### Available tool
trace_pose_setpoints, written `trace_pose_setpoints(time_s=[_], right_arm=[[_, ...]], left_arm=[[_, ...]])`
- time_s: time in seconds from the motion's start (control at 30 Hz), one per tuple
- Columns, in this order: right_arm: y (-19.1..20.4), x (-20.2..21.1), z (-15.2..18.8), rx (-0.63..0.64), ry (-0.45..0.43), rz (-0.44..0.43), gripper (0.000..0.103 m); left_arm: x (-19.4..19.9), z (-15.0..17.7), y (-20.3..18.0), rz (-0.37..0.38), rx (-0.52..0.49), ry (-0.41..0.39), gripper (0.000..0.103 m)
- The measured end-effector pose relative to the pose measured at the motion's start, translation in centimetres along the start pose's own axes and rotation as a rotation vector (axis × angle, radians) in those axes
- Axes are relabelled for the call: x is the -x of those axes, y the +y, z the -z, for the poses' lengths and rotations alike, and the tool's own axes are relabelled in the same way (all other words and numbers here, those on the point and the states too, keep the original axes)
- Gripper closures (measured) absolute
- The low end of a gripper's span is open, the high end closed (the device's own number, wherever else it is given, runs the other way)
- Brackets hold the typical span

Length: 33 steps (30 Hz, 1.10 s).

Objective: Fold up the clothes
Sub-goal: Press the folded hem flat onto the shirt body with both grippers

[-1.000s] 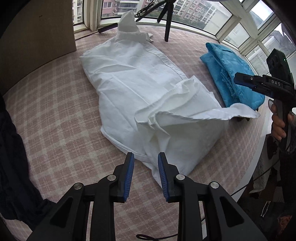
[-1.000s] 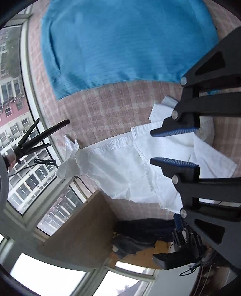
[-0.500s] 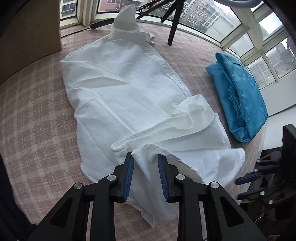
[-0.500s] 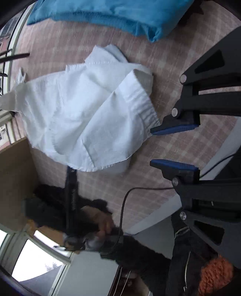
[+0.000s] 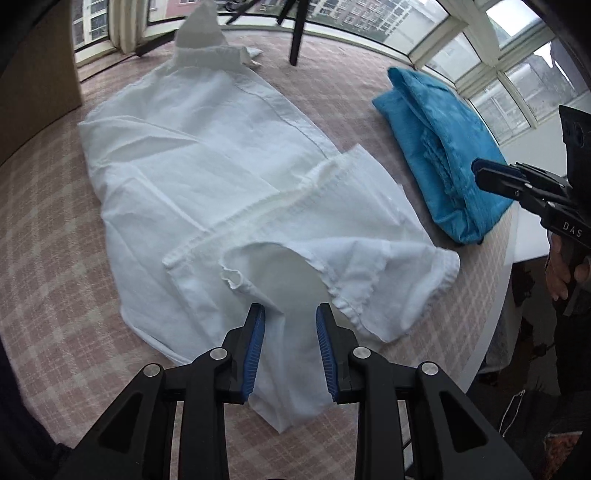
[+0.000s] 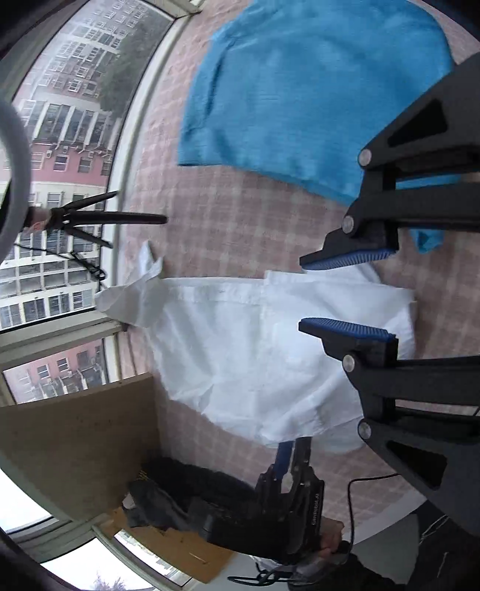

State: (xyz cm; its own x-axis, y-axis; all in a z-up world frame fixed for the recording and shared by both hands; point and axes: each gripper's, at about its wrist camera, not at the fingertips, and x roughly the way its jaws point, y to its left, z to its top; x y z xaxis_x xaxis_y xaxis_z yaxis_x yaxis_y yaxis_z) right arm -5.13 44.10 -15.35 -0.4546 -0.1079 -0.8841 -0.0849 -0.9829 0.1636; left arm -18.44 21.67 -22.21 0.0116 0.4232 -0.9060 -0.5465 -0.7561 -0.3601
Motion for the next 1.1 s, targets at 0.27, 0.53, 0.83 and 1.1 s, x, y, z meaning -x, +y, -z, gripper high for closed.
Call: trace_pose_setpoints(time_s=[0.27, 0.53, 0.83, 1.1], right_arm=[[0.0, -5.5, 9.0, -0.143, 0.174, -0.145, 0.085], [-2.2, -3.8, 2.5, -0.264, -0.1, -0.149, 0.085], [-1.7, -1.4, 2.3, -0.164, -0.073, -0.136, 0.084], [2.3, -10.8, 0.8, -0.052, 0.066, -0.091, 0.084]], left_arm=[[-1.6, 0.6, -2.8, -0.026, -0.094, 0.043, 0.077], [2.2, -1.8, -0.1, -0.098, -0.048, -0.07, 0.074], [3.3, -0.8, 0.4, -0.078, -0.036, -0.096, 0.073], [0.4, 0.4, 2.5, -0.109, 0.023, -0.036, 0.073]])
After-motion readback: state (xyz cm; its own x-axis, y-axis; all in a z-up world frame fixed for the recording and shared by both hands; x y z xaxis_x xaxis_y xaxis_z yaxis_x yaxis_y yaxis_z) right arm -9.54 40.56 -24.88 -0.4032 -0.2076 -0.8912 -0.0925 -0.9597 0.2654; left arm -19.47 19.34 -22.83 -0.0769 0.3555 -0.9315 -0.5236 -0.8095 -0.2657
